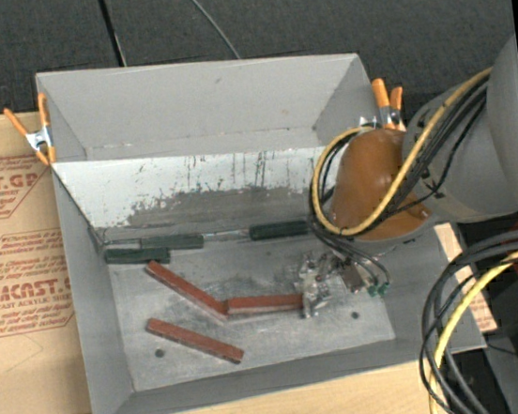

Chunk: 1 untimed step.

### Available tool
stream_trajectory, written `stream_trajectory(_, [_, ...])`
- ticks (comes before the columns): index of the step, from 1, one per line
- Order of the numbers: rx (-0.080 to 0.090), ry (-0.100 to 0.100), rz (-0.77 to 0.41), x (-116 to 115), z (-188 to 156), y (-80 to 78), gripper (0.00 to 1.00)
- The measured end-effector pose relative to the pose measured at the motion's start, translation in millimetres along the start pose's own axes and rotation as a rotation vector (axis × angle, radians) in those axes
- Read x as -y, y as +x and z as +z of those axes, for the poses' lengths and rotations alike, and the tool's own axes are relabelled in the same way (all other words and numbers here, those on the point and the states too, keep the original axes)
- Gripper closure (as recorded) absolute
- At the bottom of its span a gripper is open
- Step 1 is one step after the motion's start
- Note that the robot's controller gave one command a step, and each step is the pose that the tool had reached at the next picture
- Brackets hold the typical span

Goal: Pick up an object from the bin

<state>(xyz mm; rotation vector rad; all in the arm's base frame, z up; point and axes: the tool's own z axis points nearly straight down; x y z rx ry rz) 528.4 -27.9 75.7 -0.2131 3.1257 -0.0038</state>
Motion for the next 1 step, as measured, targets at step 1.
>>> stream_trajectory(1, [-0.004, -0.002, 0.017, -10.1, -157.6, -3.9, 1.0])
